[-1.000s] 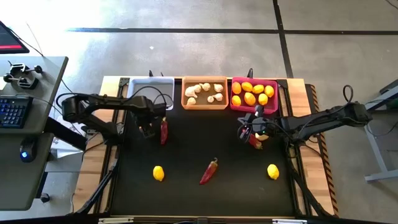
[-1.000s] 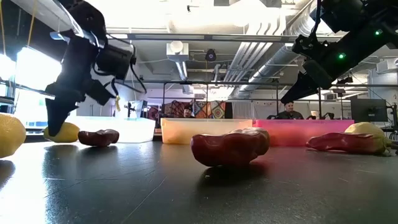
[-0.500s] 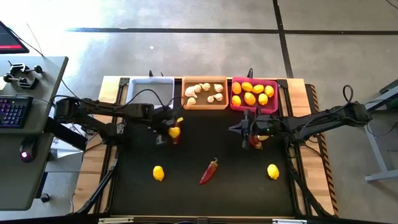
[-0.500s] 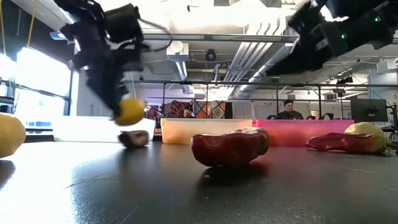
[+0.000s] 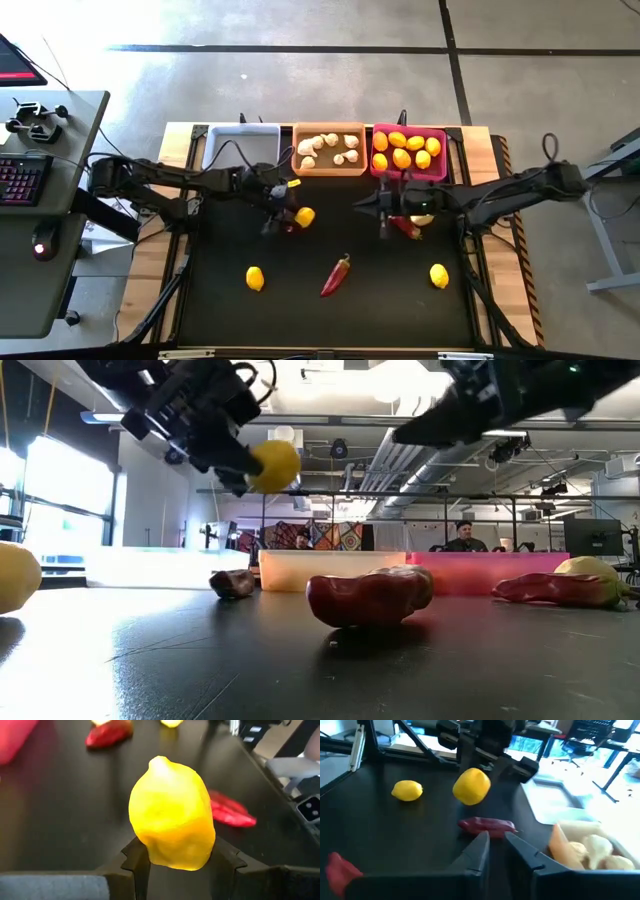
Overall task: Sort produce into baskets
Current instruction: Put the yellow lemon into the pink bin
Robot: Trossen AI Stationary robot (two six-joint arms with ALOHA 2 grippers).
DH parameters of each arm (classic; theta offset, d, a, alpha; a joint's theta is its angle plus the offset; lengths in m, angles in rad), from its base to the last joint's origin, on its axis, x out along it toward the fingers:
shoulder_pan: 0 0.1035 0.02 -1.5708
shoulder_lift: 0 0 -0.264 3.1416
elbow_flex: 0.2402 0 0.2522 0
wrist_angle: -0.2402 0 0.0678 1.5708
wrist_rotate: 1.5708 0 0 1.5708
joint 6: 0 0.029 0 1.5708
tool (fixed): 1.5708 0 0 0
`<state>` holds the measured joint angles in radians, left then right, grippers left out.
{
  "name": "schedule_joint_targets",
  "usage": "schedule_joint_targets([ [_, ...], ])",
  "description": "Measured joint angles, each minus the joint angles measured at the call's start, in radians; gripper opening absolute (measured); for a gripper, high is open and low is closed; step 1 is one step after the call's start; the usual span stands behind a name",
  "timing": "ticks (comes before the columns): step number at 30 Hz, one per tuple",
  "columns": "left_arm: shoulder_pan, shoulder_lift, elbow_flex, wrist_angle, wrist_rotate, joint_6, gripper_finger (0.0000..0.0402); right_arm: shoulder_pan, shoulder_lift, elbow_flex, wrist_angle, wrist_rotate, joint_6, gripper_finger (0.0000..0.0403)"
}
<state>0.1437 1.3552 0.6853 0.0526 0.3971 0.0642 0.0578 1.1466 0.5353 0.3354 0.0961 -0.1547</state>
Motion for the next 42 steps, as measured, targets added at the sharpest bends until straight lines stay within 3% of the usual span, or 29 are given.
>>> schedule_joint_targets([
  [5, -0.004, 0.027, 0.000, 0.085, -0.013, 0.020, 0.0125, 0.024, 0.150, 0.117, -0.002, 0.000, 0.051, 0.0118],
  [11, -0.030, 0.043, 0.000, 0.146, -0.166, 0.071, 0.0125, 0.051, 0.272, 0.244, -0.001, 0.075, 0.154, 0.0221],
  [15, -0.063, 0.047, 0.001, 0.196, -0.211, 0.105, 0.0125, 0.066, 0.327, 0.297, -0.001, 0.116, 0.139, 0.0264],
  [21, -0.109, 0.050, 0.001, 0.252, -0.269, 0.144, 0.0125, 0.083, 0.368, 0.324, 0.021, 0.204, 0.122, 0.0272],
  [32, -0.126, 0.050, 0.001, 0.305, -0.314, 0.146, 0.0125, 0.084, 0.373, 0.319, 0.087, 0.112, 0.136, 0.0272],
  [42, -0.136, 0.050, 0.001, 0.343, -0.322, 0.123, 0.0125, 0.084, 0.373, 0.319, 0.112, 0.104, 0.155, 0.0272],
])
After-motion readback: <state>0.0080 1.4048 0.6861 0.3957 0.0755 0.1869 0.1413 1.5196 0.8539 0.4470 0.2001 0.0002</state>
